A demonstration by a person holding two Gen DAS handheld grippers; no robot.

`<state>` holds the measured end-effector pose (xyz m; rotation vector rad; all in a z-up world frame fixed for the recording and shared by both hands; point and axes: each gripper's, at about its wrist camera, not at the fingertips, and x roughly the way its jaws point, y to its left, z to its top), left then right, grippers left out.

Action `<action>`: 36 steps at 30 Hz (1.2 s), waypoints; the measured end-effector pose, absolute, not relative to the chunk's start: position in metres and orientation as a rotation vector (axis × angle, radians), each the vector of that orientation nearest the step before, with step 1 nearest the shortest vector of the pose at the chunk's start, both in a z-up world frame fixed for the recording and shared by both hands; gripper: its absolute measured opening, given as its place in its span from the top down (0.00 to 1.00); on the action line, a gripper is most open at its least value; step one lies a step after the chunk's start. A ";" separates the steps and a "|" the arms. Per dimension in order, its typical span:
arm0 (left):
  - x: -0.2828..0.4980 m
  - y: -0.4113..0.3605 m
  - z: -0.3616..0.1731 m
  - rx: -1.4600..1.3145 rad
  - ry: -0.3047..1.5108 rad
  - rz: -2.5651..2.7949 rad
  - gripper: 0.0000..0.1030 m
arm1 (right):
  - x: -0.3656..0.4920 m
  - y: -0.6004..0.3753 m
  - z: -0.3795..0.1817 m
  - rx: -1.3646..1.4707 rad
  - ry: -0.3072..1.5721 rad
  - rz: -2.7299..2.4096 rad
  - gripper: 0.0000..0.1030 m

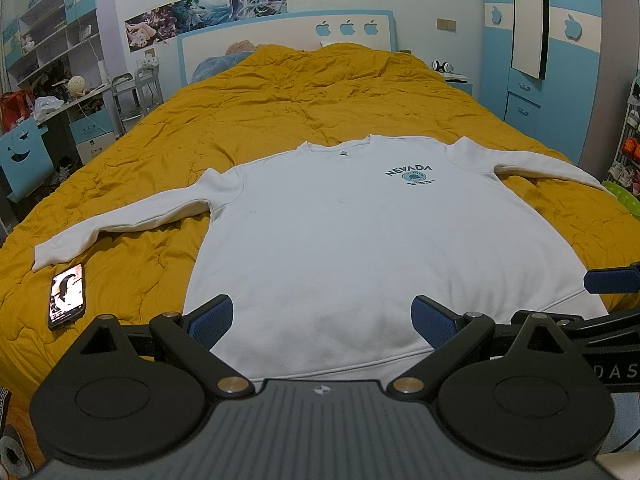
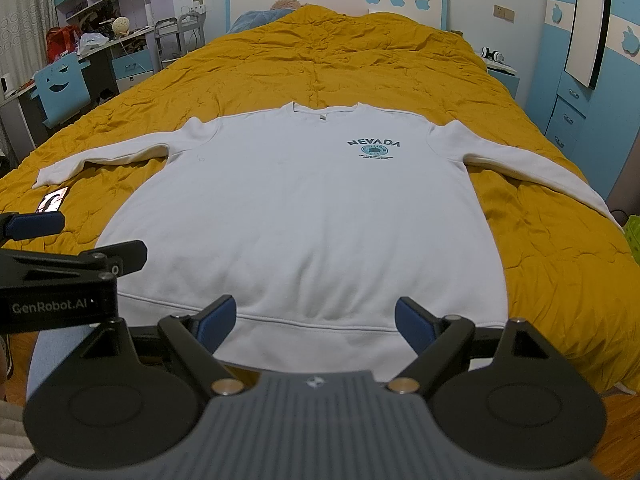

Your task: Fold small clothes

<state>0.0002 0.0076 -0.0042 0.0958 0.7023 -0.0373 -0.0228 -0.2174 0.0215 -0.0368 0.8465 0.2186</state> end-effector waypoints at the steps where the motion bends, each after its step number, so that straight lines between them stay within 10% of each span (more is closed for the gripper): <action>1: 0.000 0.008 -0.005 0.095 0.703 -0.037 0.00 | -0.022 -0.217 0.021 -0.036 0.848 0.219 0.20; 21: 0.038 0.044 0.005 0.011 0.647 -0.052 0.00 | 0.017 -0.233 0.027 0.041 0.760 0.318 0.20; 36: 0.142 0.218 0.010 -0.194 0.587 0.258 0.00 | 0.134 -0.283 0.019 0.083 0.696 0.135 0.20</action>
